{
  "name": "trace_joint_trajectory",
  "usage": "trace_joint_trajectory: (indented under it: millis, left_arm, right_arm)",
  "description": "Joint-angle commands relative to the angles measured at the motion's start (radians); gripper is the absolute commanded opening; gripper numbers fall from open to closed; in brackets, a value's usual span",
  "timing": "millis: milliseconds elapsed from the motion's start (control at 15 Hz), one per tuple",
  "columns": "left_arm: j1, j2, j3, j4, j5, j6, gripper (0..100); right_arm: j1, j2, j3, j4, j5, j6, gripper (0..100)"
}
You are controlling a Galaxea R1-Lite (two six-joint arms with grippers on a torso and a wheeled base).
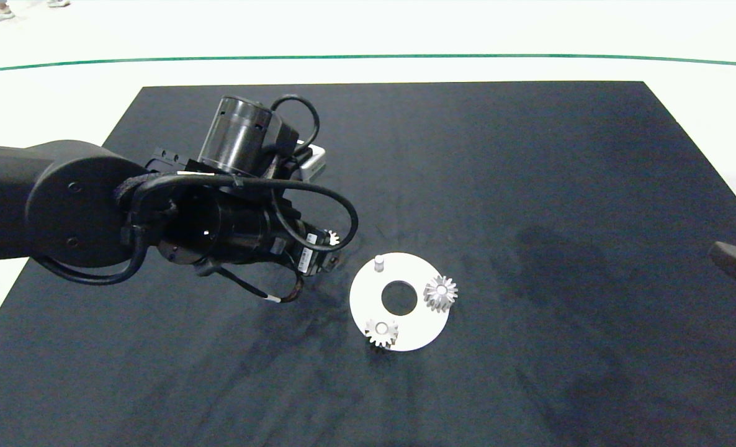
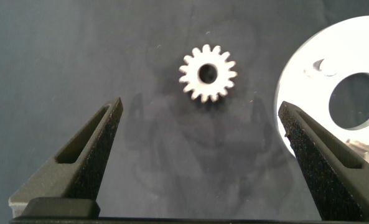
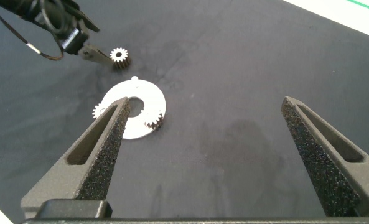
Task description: Install three planetary gears onto the carrier pins
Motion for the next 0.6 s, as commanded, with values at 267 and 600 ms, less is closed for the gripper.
trace_joint_trajectory:
  millis: [267,600]
  left_arm:
    - [-0.027,0.069,-0.100,0.041,0.002,-0.003,100]
    - [-0.040,0.097,-0.130,0.044,0.002,-0.012,100]
  right_arm:
    - [0.001,-0.025,-0.006,-0.001,0.000,-0.007,100]
    - [0.001,-0.031,-0.006,-0.001,-0.001,-0.007,100]
